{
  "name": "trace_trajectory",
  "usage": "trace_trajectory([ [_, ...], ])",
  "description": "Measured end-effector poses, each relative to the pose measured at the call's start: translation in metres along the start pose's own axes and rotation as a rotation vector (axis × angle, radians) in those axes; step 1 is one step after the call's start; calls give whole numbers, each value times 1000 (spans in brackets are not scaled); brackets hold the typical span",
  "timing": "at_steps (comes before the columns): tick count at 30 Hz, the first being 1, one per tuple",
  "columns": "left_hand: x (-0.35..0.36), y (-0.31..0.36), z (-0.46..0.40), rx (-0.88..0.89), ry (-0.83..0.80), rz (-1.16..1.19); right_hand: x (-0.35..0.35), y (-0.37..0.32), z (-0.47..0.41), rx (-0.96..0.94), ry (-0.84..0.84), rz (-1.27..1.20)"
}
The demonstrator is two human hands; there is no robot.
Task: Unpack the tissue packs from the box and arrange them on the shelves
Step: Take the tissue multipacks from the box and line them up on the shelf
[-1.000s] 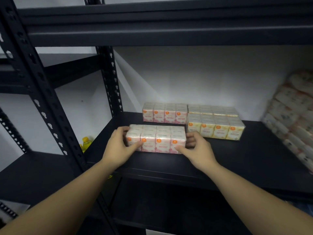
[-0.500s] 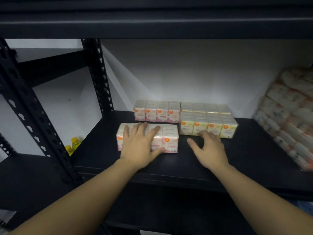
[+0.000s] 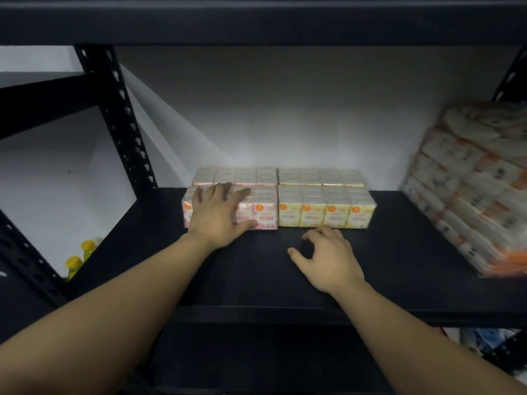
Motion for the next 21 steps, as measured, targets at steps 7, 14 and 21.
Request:
trace_trajectory([
  [7,6,2,-5,13,26,11,1,1,-1,1,-7,4],
  [14,9,3,-11,-23,-2,19,2,-1,-2,-2,-18,23],
  [21,10,1,-13,-14,-17,11,-1,-2,0,10,-30,28],
])
Point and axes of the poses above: each hand's wrist, its own z-axis away from the middle knuckle, its own x-axis out of the palm, y = z × x, the point moved 6 cm from there along -z, towards the middle knuckle, and after that the axes turned 14 degrees about y, right-handed, at the moved point
